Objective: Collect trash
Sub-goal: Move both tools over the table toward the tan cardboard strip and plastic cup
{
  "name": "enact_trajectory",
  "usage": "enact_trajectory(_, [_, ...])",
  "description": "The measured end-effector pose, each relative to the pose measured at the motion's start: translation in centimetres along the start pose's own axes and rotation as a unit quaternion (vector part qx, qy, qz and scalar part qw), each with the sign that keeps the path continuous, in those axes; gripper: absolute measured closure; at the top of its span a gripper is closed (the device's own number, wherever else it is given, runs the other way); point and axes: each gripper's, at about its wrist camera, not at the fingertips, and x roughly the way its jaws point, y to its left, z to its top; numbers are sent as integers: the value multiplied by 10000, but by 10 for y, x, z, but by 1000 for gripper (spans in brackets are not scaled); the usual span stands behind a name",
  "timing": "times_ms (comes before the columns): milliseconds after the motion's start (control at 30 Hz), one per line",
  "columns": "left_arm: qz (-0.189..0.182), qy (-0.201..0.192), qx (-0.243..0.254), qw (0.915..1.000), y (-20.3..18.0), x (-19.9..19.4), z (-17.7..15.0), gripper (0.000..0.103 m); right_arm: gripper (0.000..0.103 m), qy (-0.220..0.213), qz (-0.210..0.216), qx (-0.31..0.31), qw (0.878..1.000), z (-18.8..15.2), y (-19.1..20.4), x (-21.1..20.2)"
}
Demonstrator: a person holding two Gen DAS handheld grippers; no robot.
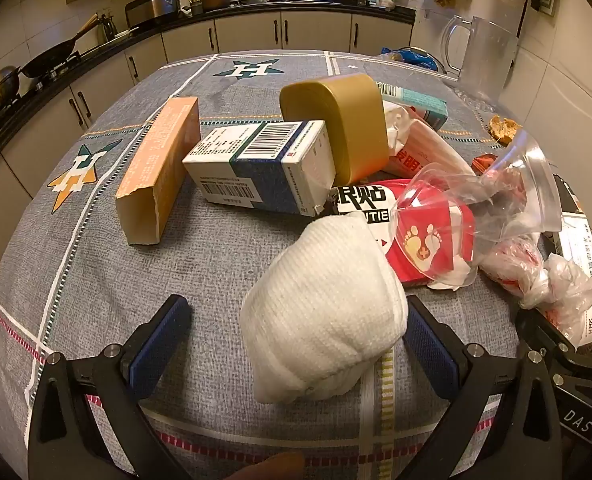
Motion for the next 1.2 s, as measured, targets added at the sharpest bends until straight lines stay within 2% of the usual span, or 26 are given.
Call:
enact_trajectory(633, [77, 20, -95, 9999, -3, -3, -2, 0, 0, 28, 13, 3, 10000, 9, -2, 6])
enact_trajectory(833, [-207, 111, 208, 9995, 2, -9, -8, 0, 0, 95, -12, -26, 10000, 12, 0, 11])
enact_trajectory(1000, [-188, -437, 135, 9988, 18, -56, -23, 0, 0, 105, 64, -100, 9999, 8, -2, 7])
enact_trajectory(1200, [-58, -1071, 78, 9942, 41, -130, -37, 0, 4, -118, 197, 5, 9997, -11, -4, -26])
